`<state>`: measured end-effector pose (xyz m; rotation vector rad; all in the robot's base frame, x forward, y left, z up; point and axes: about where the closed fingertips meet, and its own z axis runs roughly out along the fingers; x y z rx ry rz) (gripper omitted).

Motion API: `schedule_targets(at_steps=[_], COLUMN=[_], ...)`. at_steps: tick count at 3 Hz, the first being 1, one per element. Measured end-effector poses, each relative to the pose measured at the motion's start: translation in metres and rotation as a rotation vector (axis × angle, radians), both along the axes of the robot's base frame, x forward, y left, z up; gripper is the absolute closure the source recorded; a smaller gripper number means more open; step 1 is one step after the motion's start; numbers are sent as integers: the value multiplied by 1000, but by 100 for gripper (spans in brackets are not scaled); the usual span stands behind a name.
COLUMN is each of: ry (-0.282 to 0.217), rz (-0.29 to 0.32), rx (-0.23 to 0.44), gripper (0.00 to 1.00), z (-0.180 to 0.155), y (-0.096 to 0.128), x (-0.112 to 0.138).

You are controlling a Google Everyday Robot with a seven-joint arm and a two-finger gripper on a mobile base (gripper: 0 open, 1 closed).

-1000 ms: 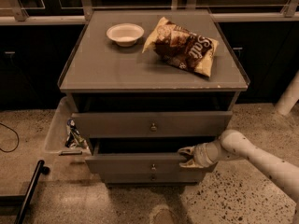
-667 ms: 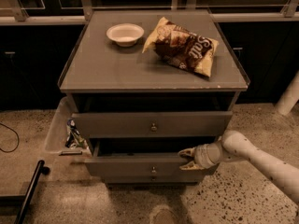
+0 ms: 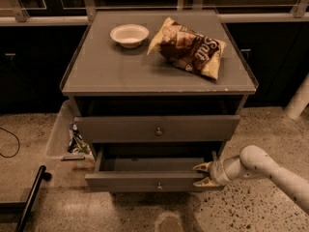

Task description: Open middle drawer

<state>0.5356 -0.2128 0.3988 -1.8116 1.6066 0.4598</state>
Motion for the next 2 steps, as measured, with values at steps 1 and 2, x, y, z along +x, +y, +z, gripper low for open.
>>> schedule_targets(at_steps=[1, 2], ry=[1, -6], rz=[-17, -21], rx=[-18, -26], gripper=[85, 100], z=[9, 13], y=[-11, -13], x=[-16, -20])
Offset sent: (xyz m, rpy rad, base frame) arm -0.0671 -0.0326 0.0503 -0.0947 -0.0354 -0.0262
